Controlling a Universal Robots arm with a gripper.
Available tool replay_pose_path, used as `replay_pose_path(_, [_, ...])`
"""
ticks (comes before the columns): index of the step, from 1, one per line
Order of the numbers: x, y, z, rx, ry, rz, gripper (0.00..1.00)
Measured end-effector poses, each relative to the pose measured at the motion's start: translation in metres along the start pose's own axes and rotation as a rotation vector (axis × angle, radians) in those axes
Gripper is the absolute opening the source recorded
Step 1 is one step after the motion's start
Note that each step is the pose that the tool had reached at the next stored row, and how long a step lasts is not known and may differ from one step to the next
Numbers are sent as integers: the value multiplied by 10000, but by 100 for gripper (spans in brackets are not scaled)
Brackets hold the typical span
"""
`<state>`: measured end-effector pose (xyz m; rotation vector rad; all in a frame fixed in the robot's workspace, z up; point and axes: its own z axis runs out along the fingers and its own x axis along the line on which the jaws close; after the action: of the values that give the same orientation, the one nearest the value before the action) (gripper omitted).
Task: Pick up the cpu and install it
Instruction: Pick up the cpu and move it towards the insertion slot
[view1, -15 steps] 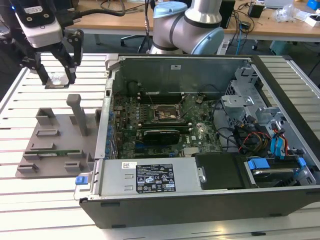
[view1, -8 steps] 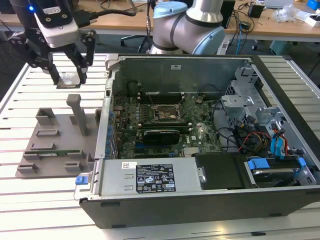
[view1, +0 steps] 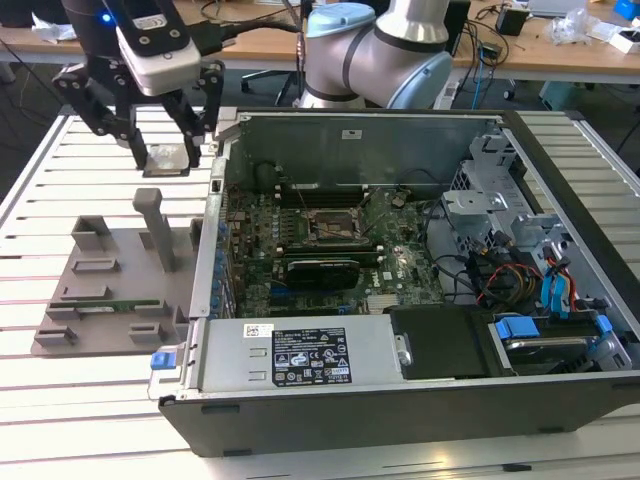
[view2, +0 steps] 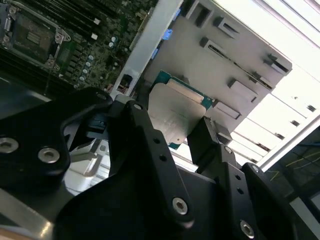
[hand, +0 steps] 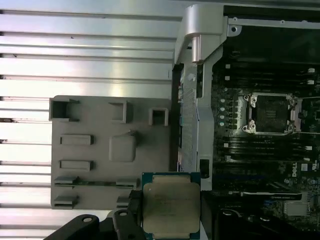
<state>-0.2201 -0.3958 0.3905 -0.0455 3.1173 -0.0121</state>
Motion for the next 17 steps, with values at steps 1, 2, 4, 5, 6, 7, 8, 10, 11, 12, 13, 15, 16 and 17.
replay_pose_path(1, [-34,-1,2,-1,3,0,55])
replay_pose_path(2, [-90,-2,6,-2,13,-1,55])
replay_pose_path(4, [-174,2,20,-1,44,0,55])
replay_pose_path(5, [-259,14,44,-2,81,-1,55])
replay_pose_path(6, [-337,28,73,-4,116,-2,55])
replay_pose_path(7, [-381,38,91,-3,137,-1,55])
replay_pose_path(8, [-420,48,108,-4,153,-1,55])
replay_pose_path(10, [-575,95,181,-6,212,-2,55])
replay_pose_path(11, [-657,124,212,-5,239,-2,55])
replay_pose_path(12, [-753,156,246,-6,266,-3,55])
replay_pose_path(13, [-790,170,259,-7,276,-2,55])
replay_pose_path(15, [-918,218,319,-8,311,-3,55])
replay_pose_path(16, [-978,242,356,-9,326,-3,55])
replay_pose_path(17, [-1025,259,384,-8,335,-2,55])
